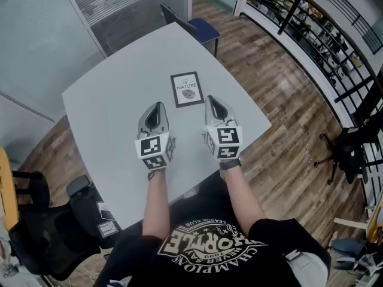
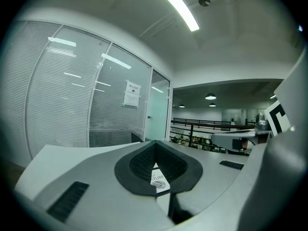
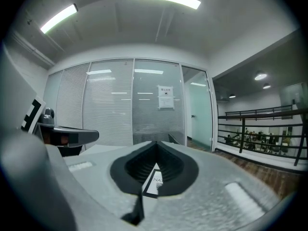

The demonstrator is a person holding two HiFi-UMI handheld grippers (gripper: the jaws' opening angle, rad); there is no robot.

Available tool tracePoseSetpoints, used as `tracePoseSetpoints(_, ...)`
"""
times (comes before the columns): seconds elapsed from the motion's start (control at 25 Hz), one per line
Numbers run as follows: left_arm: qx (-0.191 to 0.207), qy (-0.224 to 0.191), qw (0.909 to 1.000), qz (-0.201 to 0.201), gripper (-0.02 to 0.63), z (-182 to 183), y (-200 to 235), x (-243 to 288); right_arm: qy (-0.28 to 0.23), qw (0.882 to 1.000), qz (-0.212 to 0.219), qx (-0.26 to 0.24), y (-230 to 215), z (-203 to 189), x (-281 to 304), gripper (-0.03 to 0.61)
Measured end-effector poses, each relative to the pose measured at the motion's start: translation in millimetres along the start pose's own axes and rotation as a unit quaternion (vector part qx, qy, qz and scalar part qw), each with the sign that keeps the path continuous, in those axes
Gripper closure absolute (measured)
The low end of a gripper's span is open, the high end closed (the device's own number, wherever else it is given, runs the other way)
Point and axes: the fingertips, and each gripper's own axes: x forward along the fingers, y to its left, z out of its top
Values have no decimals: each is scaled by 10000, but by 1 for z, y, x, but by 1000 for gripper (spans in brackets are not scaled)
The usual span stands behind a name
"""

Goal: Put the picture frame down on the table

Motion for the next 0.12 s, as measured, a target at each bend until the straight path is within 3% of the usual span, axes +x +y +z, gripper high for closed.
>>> tracePoseSetpoints(0.12, -4, 49, 10000, 58, 612, -5, 13, 13, 71, 10000, 3, -17, 0, -6, 16, 583)
